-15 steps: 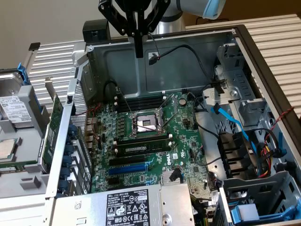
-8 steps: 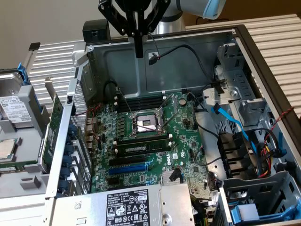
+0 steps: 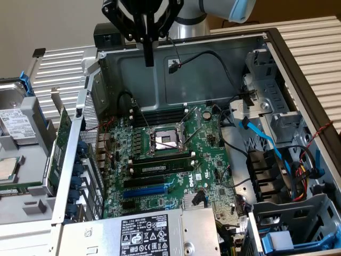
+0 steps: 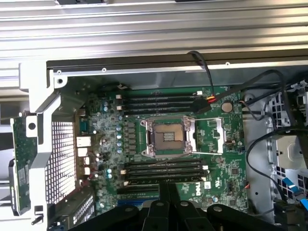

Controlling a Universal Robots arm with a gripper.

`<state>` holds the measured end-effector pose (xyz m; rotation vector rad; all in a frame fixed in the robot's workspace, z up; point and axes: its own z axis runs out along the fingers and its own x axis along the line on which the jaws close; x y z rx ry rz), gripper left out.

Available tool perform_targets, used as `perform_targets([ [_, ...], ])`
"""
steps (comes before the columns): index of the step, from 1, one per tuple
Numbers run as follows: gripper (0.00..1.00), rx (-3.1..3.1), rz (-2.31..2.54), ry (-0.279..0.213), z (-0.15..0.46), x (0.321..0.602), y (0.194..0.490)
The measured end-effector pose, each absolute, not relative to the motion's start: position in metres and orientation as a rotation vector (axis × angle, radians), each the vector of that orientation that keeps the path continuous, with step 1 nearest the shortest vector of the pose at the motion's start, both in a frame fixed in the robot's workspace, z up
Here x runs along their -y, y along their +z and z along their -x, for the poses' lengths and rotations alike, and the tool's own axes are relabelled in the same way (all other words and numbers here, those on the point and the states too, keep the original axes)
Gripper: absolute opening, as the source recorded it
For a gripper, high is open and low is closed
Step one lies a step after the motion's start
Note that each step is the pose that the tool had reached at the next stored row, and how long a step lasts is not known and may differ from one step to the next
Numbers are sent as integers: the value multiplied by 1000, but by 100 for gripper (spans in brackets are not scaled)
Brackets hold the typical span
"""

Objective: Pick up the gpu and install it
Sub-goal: 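Reach for the gpu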

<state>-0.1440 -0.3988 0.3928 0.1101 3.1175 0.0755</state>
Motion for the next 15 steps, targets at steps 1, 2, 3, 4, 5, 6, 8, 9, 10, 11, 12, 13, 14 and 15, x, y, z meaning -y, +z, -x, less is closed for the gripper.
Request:
perform_targets([
  [1,12,-3117,-110,76,148,399,393],
  [2,12,-3117,-110,76,152,399,393],
  [3,12,-3117,-110,75,157,399,393],
  [4,12,-3117,-110,76,161,399,393],
  [5,12,-3117,-110,76,166,399,393],
  [6,12,-3117,-110,76,171,399,394],
  [8,12,-3117,-110,75,180,399,394],
  [9,12,-3117,-109,75,184,399,395],
  [10,12,-3117,-109,76,188,399,395],
  [11,12,-3117,-107,76,192,399,396],
  [12,12,-3117,-105,76,196,400,396],
  [13,12,-3117,-102,76,199,400,397],
  [14,12,-3117,-98,76,202,400,397],
  [15,12,-3117,-93,76,204,400,397],
])
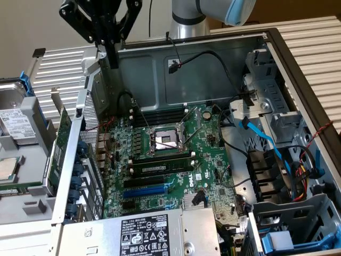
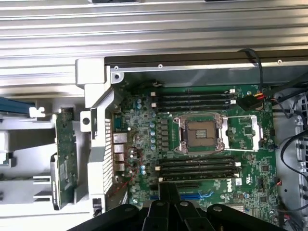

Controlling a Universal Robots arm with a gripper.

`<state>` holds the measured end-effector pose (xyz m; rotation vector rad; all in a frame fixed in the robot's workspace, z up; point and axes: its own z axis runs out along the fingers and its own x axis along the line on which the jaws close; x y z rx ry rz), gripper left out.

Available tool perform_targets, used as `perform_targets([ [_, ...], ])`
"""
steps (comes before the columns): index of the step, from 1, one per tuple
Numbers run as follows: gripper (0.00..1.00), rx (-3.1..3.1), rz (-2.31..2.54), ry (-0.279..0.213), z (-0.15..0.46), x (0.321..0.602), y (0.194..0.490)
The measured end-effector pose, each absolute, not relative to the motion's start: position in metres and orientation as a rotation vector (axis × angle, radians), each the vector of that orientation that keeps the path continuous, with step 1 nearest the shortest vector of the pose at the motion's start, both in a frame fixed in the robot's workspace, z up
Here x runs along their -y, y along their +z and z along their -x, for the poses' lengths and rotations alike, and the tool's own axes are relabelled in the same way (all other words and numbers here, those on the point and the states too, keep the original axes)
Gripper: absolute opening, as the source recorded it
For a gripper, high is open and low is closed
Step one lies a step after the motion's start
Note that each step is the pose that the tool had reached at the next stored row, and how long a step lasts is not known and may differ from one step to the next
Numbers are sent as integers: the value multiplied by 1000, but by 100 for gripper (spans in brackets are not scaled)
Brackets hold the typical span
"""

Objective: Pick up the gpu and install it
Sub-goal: 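Reach for the gpu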

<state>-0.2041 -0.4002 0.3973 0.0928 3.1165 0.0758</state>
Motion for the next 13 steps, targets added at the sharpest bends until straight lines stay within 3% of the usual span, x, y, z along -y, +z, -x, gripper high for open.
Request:
perform_targets([
  [13,12,-3116,-7,77,217,401,398],
])
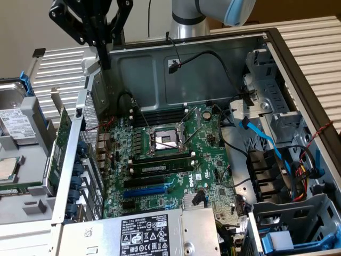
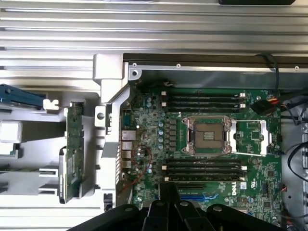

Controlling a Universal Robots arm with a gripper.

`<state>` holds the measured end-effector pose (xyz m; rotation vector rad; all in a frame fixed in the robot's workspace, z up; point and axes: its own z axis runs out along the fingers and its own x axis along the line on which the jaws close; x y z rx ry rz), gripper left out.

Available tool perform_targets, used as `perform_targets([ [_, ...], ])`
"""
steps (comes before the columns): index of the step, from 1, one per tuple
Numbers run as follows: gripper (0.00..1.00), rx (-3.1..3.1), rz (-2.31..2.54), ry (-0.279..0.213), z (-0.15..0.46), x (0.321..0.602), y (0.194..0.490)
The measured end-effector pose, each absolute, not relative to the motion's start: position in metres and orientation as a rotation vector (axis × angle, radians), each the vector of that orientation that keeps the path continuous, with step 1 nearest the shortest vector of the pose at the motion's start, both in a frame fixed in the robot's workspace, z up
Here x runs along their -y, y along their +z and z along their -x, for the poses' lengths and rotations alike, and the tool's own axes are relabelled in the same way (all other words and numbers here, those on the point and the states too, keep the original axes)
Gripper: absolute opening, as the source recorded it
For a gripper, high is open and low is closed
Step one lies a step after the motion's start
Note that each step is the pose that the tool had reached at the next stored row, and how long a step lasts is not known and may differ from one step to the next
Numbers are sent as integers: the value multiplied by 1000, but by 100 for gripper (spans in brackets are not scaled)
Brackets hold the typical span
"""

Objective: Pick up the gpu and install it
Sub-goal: 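Reach for the gpu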

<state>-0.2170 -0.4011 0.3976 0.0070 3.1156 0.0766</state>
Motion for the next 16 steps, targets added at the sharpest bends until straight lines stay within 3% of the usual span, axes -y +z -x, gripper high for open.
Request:
perform_targets([
  [16,12,-3113,36,76,262,401,398],
])
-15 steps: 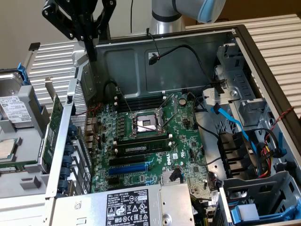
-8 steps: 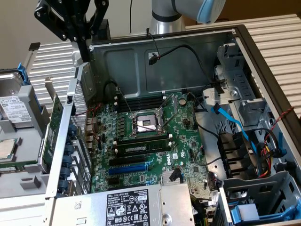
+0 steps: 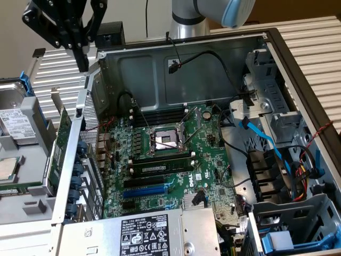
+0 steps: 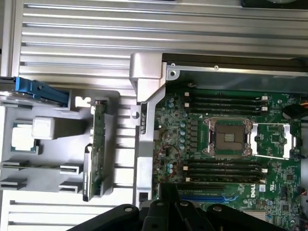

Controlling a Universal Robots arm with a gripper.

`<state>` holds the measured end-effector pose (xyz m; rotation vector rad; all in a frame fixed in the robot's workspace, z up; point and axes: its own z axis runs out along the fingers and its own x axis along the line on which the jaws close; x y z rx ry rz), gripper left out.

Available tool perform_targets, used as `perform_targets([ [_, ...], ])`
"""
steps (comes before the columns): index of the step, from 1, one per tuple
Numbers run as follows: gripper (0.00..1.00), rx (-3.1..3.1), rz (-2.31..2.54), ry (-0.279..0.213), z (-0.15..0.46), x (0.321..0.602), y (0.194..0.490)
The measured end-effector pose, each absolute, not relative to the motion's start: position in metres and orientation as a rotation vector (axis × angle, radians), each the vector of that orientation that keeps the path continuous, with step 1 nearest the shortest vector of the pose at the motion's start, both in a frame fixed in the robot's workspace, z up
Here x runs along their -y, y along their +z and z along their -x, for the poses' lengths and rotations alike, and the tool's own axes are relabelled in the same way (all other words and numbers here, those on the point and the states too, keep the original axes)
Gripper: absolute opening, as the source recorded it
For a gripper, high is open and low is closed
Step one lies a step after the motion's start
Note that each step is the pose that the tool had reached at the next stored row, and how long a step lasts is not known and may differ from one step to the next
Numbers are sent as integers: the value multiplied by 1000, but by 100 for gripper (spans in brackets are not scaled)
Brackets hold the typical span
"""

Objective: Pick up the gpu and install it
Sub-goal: 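Reach for the gpu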

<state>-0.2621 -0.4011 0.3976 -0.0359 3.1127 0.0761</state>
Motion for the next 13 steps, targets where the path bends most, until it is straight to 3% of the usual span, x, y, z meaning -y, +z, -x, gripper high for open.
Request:
perform_targets([
  [13,12,-3111,47,76,311,401,397],
])
